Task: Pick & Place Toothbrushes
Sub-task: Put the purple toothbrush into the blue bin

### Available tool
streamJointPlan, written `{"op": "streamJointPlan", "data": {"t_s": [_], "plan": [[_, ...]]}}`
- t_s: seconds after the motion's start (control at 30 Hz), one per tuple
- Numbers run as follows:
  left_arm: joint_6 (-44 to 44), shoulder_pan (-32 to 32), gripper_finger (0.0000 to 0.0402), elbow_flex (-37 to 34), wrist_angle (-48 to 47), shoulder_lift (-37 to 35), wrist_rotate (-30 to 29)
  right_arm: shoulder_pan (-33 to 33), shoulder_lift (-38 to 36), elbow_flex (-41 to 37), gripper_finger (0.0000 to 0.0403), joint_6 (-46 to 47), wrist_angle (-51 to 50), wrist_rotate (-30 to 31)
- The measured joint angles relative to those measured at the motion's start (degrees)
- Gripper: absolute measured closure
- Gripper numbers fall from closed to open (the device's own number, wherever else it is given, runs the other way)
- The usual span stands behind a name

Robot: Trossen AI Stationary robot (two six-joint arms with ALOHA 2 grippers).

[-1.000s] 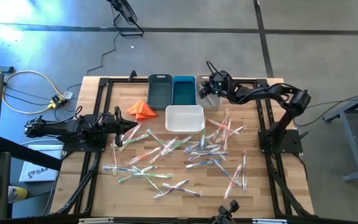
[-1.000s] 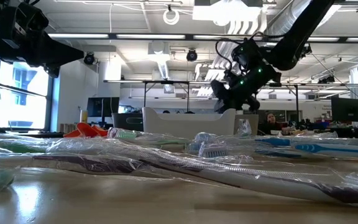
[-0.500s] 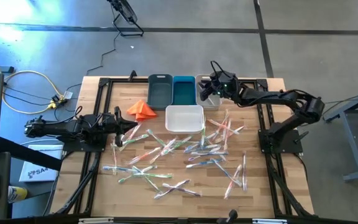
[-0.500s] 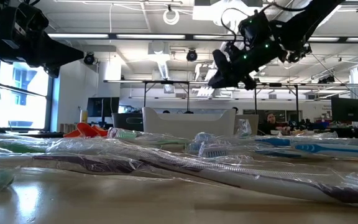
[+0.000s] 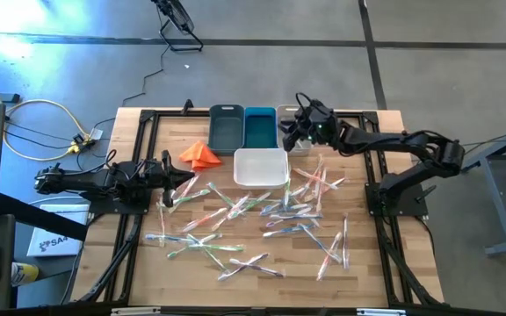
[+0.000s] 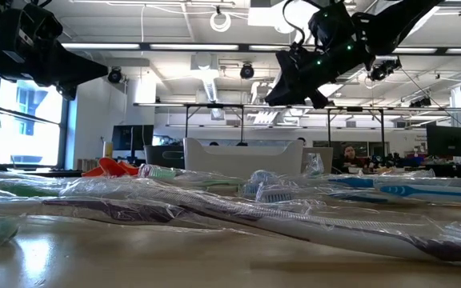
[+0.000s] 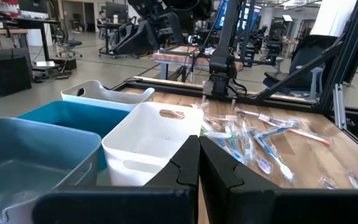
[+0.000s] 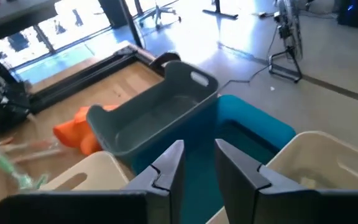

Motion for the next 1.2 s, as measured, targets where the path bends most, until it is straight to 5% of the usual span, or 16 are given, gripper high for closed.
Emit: {"op": "streamJointPlan", "data": {"t_s": [0.53, 0.83, 1.2], "plan": [[-0.01, -0.02, 0.0402, 0.0, -0.27, 0.0, 0.0, 0.34, 0.0, 0.0, 0.0324, 0.09, 0.17, -0.39], [-0.02, 0.0, 0.0402, 0.0, -0.28, 0.0, 0.0, 4.04, 0.0, 0.0, 0.0324, 0.02, 0.16, -5.81], [-0.02, -0.02, 0.0402, 0.0, -1.93, -0.02, 0.15, 11.1, -3.72, -0.02, 0.0348, -1.47, -6.31, 3.24]]}}
